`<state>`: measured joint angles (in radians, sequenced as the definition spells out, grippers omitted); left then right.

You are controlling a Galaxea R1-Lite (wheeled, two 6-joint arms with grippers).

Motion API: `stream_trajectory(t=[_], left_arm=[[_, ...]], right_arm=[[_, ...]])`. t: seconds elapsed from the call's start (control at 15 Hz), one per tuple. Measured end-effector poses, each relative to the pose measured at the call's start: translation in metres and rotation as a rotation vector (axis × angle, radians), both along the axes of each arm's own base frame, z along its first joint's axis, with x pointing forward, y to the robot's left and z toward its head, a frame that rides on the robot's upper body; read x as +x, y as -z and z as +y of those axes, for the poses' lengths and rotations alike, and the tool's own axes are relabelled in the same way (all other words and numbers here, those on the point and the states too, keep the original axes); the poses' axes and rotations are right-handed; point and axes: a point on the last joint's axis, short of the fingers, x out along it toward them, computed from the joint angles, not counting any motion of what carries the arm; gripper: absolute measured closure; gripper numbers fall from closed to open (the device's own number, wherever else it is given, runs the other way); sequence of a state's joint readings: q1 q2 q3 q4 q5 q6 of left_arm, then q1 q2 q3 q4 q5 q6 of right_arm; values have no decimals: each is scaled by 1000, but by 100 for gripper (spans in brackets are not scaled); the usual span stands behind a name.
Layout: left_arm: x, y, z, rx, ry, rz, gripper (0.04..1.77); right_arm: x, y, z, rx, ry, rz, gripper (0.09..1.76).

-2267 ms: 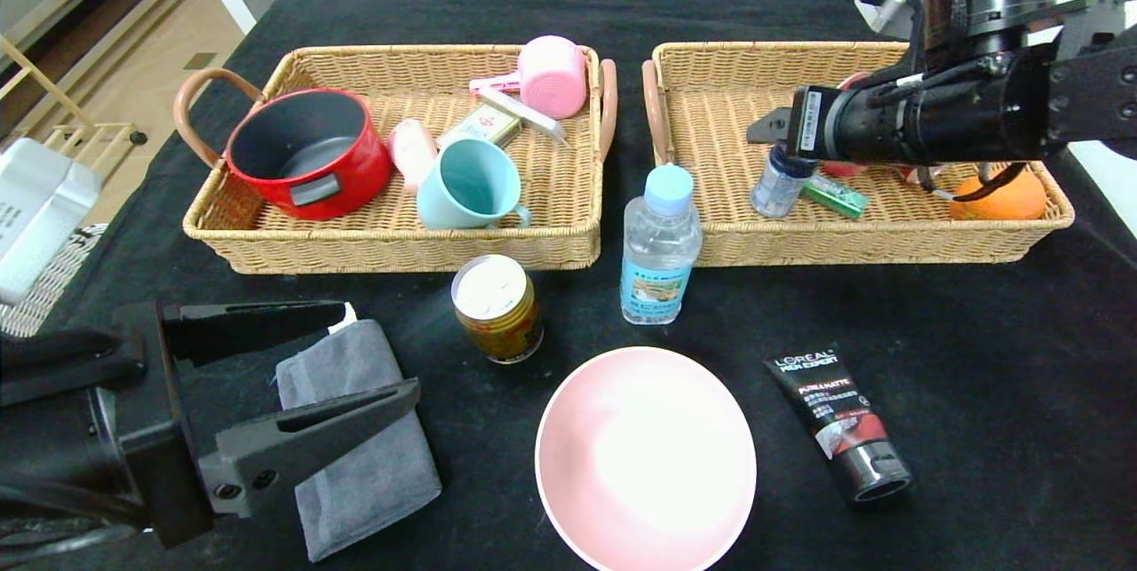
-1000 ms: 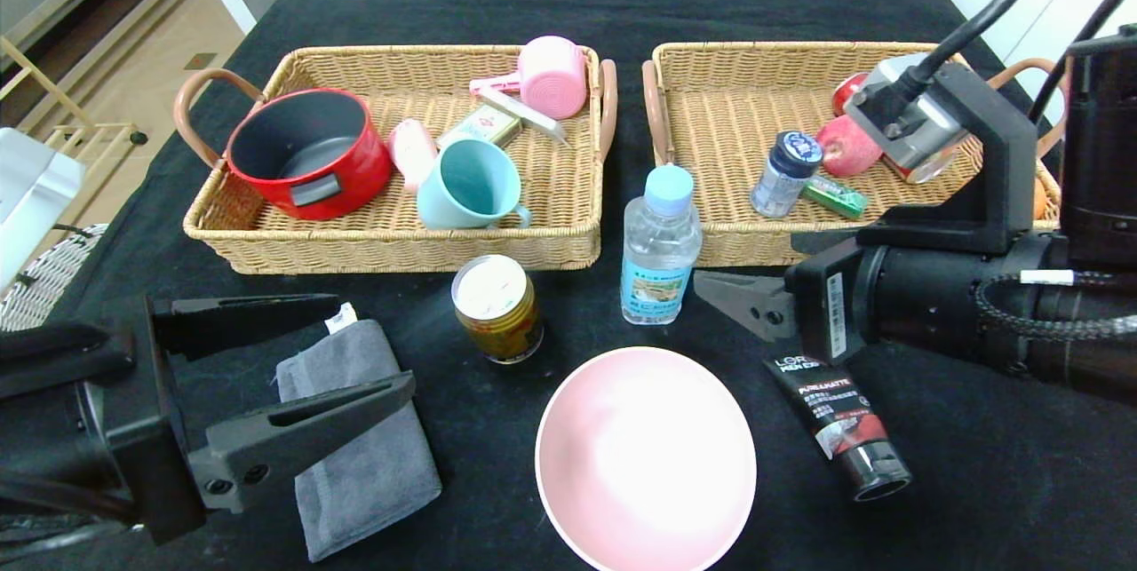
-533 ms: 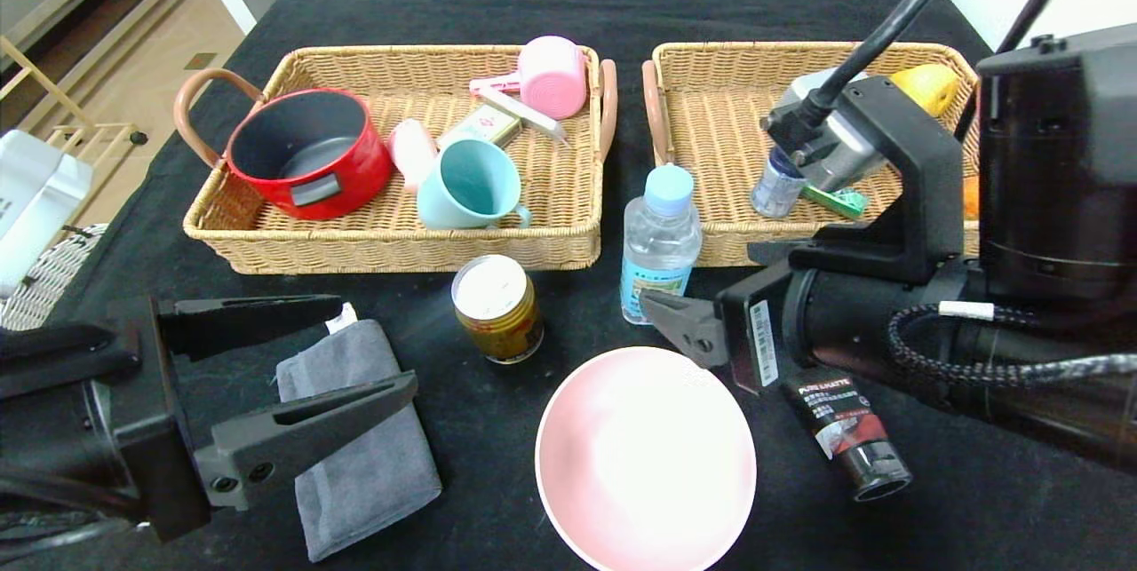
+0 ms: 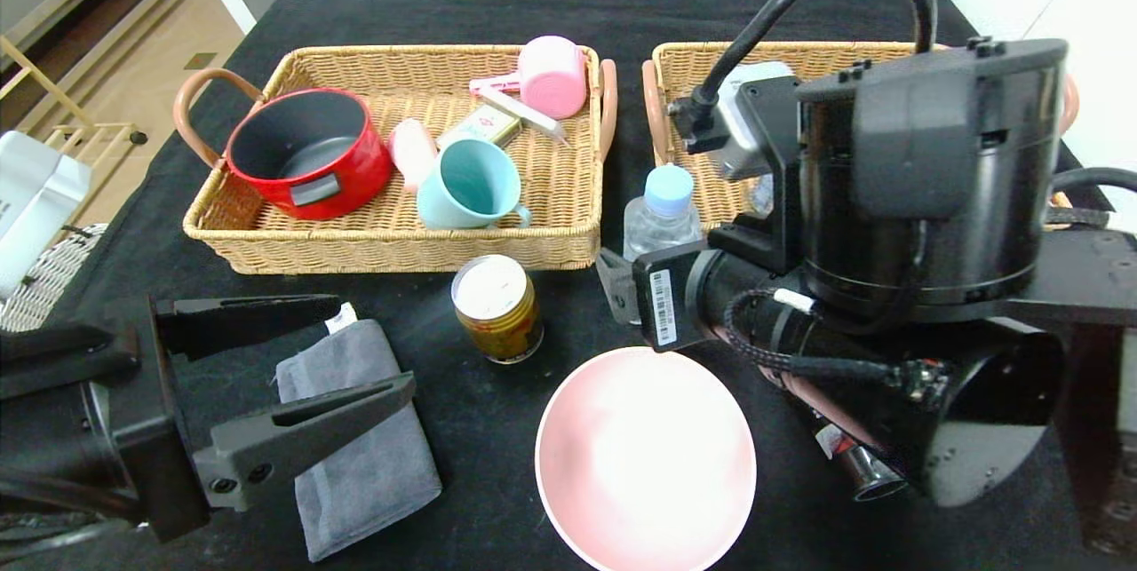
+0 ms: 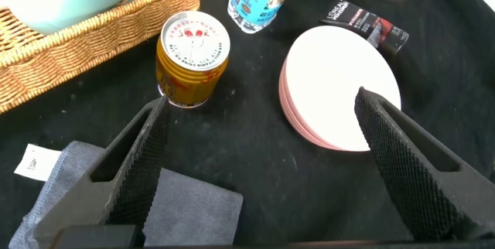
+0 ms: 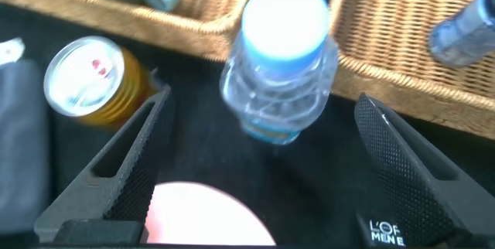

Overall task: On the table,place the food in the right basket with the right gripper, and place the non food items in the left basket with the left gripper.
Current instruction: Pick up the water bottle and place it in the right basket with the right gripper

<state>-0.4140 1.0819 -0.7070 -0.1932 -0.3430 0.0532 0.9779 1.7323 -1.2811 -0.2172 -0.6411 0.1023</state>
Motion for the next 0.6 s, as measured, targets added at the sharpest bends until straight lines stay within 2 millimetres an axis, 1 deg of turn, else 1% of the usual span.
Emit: stream_trajectory(t=[0.27, 0.6], left_arm=[[0, 0, 0, 0, 0, 0, 9], [0, 1, 0, 1, 0, 2, 9]], right_arm=[[5, 7, 7, -18, 51, -3, 15], [16, 7, 20, 23, 99, -20, 15]])
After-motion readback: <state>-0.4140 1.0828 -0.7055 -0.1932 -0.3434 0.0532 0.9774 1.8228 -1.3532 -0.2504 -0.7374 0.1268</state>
